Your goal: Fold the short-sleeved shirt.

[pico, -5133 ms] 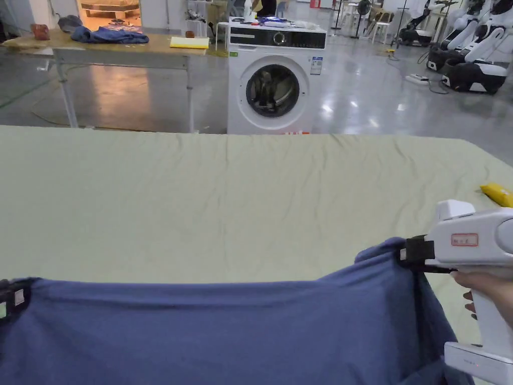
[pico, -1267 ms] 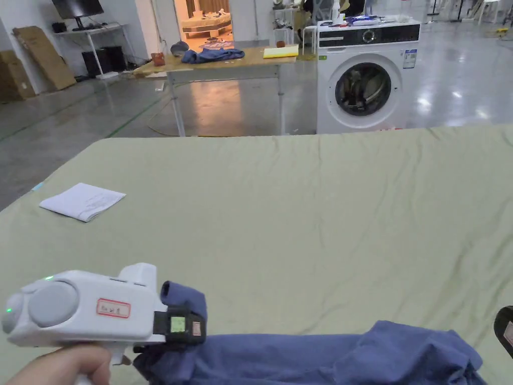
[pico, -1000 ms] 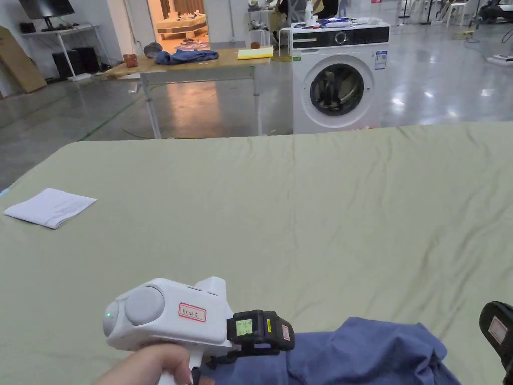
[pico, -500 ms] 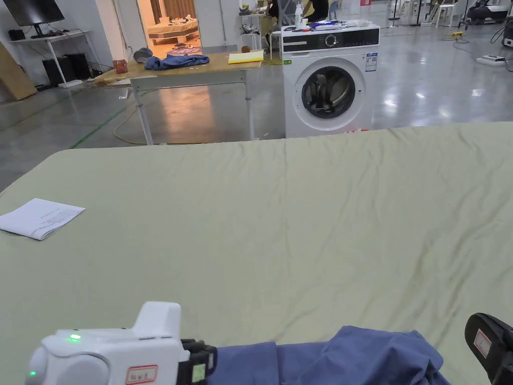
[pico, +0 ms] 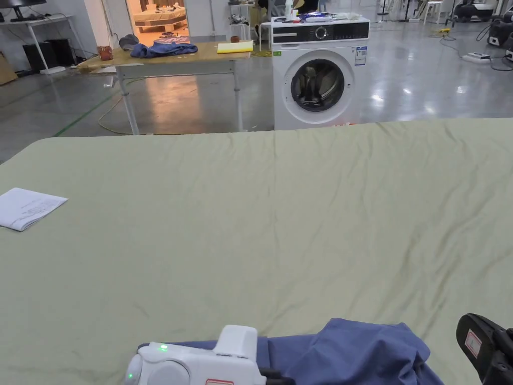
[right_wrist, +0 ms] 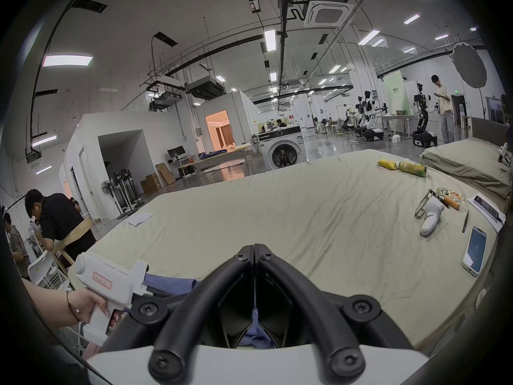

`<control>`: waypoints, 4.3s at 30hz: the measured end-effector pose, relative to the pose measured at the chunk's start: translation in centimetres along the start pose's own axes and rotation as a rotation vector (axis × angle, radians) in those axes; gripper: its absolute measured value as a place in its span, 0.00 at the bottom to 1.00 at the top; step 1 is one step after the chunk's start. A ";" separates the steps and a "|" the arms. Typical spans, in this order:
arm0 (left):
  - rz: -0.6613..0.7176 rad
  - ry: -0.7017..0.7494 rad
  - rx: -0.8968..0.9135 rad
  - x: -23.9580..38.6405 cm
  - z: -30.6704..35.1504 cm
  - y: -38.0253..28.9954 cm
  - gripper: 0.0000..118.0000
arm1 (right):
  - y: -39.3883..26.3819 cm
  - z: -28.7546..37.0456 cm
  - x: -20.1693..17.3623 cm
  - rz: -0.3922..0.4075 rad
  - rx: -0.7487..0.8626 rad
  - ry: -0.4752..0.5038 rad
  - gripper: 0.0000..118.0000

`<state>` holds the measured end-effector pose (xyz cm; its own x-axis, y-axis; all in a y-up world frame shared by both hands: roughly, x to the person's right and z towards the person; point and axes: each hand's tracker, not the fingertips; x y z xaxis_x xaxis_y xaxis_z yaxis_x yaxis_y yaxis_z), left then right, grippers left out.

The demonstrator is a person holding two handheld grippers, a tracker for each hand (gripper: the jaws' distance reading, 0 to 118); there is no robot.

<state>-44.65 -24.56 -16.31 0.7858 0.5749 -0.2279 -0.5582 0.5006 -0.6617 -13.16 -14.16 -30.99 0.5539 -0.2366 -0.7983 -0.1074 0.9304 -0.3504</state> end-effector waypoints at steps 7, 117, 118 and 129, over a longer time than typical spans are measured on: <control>0.032 -0.017 0.153 -0.6 7.8 -0.9 0.00 | 0.5 -0.3 -1.3 0.014 -0.001 0.038 0.00; -0.321 0.419 0.759 8.1 11.2 -1.9 0.00 | 1.8 0.1 -1.8 0.066 0.052 0.085 0.00; -0.335 0.473 0.821 8.5 12.9 -2.3 0.00 | 2.4 0.3 -2.5 0.095 0.111 0.080 0.00; -0.230 0.902 1.065 5.4 15.7 -8.1 0.00 | 0.1 -1.5 -4.9 0.186 0.418 -0.256 0.00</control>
<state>-40.07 -15.34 -0.99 0.5570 0.0124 -0.8304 -0.0085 0.9999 0.0092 -17.08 -13.30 -27.87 0.7464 -0.0290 -0.6649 0.0860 0.9949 0.0531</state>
